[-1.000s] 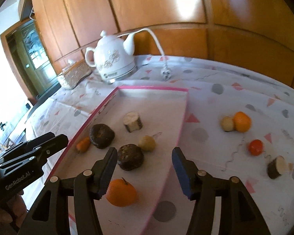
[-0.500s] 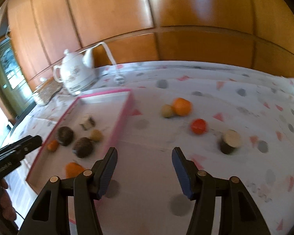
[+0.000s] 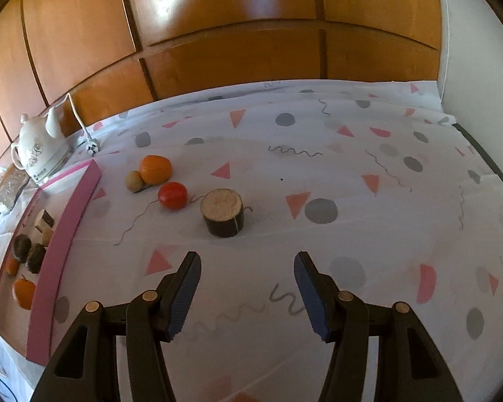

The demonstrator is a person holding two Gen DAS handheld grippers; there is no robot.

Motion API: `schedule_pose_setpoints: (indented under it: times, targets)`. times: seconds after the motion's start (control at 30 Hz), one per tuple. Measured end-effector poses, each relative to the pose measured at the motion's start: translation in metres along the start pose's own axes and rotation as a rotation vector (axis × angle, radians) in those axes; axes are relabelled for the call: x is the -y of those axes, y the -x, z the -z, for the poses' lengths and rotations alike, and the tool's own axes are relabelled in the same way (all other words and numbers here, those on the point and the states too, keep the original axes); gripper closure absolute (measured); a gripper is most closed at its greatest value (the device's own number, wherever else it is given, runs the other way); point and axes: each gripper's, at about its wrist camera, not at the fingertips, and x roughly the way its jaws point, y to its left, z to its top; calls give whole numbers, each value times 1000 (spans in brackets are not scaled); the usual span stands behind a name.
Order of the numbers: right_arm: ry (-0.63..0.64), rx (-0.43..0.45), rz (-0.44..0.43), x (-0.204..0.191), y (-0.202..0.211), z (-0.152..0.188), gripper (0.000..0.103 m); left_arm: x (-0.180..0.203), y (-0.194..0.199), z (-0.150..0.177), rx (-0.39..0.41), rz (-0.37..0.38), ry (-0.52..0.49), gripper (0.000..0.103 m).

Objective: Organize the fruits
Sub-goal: 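Grasp the wood log slice with the right tool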

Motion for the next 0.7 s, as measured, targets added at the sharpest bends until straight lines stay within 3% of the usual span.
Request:
schedule_pose_setpoints:
  times: [0.4,0.57,0.7]
  targets:
    - [102,-41,21,-20,-53,-30,44,30,-11,-10,-27,43,-60,59]
    - [86,-64,-7,-17,-63,-35,67,39,-19,-17,-44,56,-65,59]
    - [75,-28,63,-8,-53,-32,67,46,-26,-25,-58,73,-61,59]
